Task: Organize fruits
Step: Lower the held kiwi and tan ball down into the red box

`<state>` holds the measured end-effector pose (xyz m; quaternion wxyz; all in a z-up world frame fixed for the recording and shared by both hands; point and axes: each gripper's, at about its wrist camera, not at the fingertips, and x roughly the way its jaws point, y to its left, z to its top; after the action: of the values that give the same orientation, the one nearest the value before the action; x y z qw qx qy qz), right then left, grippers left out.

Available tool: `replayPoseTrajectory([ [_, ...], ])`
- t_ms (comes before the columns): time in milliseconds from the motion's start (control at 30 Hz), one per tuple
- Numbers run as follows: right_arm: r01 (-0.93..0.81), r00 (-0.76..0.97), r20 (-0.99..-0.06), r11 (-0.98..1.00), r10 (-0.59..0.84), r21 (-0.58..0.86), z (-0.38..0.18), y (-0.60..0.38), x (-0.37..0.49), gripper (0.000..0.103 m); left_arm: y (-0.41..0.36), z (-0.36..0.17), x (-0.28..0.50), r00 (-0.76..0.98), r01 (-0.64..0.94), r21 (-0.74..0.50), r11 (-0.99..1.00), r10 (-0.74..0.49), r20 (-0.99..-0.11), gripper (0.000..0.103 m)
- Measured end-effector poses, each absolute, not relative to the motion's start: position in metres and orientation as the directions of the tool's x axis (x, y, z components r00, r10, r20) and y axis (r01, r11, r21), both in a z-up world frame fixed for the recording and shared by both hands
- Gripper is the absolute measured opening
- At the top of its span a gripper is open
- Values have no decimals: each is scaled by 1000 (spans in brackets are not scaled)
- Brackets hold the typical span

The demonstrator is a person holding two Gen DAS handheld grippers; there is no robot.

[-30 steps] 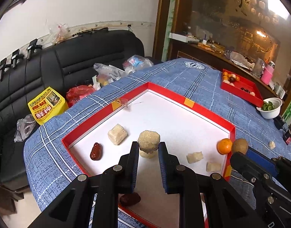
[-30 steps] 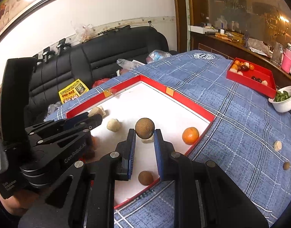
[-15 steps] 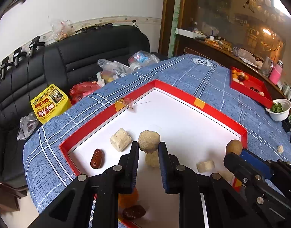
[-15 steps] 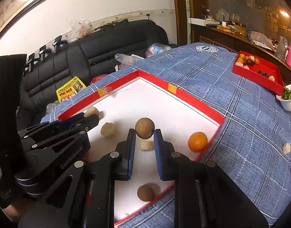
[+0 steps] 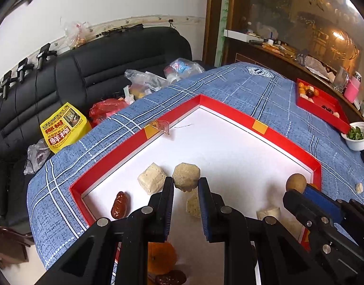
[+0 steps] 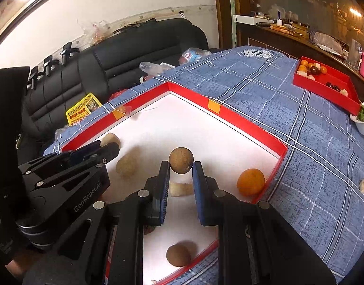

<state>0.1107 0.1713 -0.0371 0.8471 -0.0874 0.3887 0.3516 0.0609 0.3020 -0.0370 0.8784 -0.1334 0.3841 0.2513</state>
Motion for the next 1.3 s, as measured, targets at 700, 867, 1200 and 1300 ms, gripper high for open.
replayPoseTrajectory([
  [700,-631,425,-752,760,504,152,-54,176,130,19,314,-46,72,512,-569,26,822,378,-771,20],
  [867,-616,428,-759,773,490,151,-59,173,133,19,310,-40,74,516,-555,54,830,394,-761,20],
  [1200,-586,446,-759,796,475,153,-60,164,145,19,288,-35,98,555,-441,67,895,331,-763,20],
  [1300,-576,450,-761,803,467,152,-62,162,151,19,284,-41,105,546,-416,74,906,314,-776,20],
])
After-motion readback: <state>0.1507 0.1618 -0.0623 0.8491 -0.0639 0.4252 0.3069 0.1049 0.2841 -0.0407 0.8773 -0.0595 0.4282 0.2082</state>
